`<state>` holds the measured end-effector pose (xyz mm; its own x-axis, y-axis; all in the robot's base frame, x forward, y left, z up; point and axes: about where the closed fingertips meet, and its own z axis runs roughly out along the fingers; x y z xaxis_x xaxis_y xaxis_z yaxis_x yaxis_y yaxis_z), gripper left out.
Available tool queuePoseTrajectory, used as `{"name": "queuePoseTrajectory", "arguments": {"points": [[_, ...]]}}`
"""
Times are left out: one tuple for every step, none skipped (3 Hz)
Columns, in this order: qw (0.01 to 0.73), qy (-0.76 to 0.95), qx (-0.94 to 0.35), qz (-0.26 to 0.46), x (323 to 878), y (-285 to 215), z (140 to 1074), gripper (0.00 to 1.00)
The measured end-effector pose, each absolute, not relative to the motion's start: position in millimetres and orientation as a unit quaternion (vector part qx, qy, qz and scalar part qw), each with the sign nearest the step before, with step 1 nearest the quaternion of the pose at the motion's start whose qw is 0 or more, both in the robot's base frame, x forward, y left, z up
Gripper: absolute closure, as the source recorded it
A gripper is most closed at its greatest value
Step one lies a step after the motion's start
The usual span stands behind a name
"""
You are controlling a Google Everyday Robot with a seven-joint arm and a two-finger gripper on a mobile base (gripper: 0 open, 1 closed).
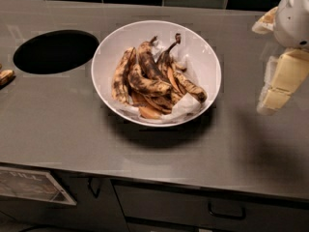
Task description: Pick banana from white bowl
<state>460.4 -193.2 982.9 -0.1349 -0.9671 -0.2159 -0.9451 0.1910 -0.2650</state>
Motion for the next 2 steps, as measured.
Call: {"name": "queuePoseTrajectory", "arguments": {"points": [[0.17,0.734,-0.658,-0.014,474,-172,976,0.0],[0.159,0.712,-0.684,0.006,484,-146,967,0.0]]}}
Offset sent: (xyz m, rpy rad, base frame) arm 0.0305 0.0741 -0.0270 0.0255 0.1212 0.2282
